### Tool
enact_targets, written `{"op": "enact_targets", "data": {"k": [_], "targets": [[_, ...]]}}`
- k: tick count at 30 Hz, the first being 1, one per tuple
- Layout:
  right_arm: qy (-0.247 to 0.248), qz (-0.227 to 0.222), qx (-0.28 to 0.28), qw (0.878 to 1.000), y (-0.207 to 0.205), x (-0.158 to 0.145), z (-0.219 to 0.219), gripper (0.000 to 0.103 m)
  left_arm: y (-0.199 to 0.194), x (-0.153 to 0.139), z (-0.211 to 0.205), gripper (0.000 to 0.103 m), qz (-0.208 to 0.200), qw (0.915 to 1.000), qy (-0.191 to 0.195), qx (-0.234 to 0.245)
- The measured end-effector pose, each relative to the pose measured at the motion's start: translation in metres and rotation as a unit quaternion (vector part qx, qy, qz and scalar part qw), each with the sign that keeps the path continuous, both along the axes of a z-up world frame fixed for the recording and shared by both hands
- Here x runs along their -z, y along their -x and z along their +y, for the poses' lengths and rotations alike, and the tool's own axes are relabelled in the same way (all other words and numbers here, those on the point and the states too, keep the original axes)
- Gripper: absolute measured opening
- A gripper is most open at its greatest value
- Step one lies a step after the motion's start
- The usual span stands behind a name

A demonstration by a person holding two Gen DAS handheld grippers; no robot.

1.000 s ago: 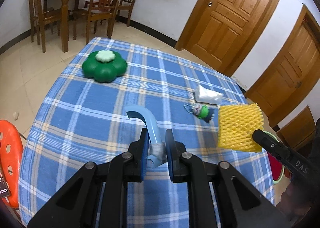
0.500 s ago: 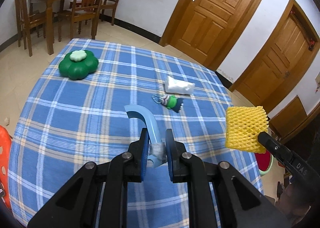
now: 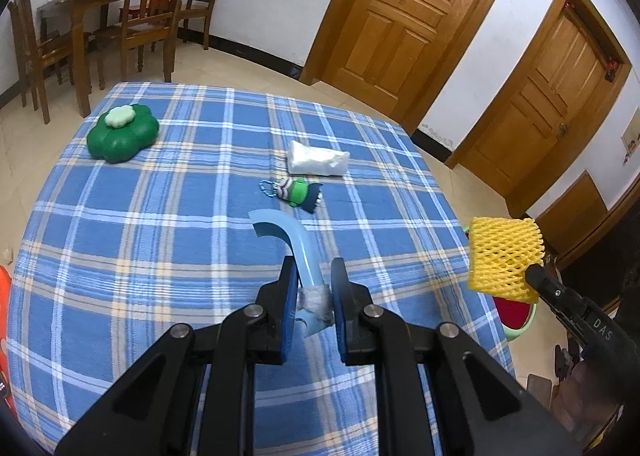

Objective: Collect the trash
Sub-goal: 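Carry the corn toy and blue hook over the red bin with both grippers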

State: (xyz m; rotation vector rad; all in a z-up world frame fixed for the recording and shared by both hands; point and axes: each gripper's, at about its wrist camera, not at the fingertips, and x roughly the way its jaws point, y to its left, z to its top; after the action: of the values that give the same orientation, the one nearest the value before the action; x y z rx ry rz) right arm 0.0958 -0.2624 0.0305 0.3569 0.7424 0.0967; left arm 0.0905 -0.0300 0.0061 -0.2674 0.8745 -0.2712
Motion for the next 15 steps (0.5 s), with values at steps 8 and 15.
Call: {"op": "enact_targets", "data": {"k": [8, 15], "targets": [[-0.016, -0.004, 0.032, 0.999, 0.011, 0.001, -0.035, 0.012, -0.003, -0.004, -0.029, 0.016, -0.002, 0.9995, -0.009, 0.029], [-0.016, -0.014, 0.075, 0.997, 0.022, -0.002, -0.070, 0.012, -0.006, -0.005, -0.058, 0.016, -0.001, 0.9979, -0.013, 0.063]]}}
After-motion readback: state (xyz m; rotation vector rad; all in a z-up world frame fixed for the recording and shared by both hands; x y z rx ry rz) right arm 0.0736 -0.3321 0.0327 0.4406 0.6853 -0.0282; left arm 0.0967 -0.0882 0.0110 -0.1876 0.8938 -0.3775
